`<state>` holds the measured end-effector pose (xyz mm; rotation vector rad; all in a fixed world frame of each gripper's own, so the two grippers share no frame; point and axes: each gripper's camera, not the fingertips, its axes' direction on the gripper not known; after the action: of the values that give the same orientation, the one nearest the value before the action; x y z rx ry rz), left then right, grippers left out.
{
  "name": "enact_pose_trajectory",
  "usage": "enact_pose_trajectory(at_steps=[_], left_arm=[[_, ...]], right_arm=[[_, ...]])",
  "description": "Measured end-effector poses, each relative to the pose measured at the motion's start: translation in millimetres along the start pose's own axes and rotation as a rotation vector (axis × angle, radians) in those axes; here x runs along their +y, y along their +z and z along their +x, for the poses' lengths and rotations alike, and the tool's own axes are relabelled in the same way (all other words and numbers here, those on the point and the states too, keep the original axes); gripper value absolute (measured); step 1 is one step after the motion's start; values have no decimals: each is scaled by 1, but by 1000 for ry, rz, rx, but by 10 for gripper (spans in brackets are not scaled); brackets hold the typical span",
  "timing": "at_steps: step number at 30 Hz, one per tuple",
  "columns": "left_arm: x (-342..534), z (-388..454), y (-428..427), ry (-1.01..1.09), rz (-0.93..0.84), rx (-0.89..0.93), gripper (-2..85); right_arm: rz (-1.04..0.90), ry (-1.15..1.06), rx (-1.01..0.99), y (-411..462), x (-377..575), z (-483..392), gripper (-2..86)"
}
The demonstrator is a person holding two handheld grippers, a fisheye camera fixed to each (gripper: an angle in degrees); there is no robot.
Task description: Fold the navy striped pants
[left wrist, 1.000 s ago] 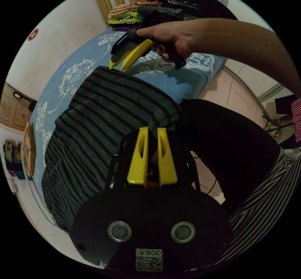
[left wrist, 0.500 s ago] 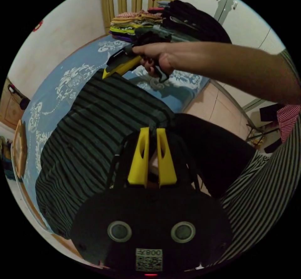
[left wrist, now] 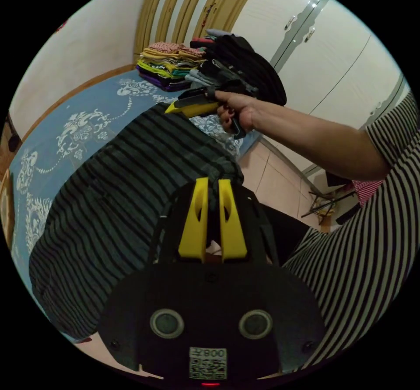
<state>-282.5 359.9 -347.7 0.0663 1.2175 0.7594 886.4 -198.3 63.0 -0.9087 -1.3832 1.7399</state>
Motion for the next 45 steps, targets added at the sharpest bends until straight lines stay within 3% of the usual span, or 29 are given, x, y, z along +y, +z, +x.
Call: enact_pose_trajectory(at_steps=[8, 13, 20, 31, 40, 45], left_arm=[[91, -86, -136, -228, 267, 97, 9], [178, -140, -219, -418, 449, 46, 11], [307, -215, -292, -722, 596, -51, 15], [421, -301, -326, -995, 761, 64, 32], [460, -316, -341, -1135, 819, -8, 67], [484, -302, -347, -1223, 957, 10, 68]], right_arm=[[-4, -183, -54, 71, 19, -117, 50], [-62, -330, -73, 181, 27, -213, 38], [-196, -382, -36, 343, 31, -277, 18], [-360, -399, 99, 528, 51, -320, 10], [-406, -378, 18, 576, 51, -315, 13], [-394, -432, -37, 580, 50, -325, 17]])
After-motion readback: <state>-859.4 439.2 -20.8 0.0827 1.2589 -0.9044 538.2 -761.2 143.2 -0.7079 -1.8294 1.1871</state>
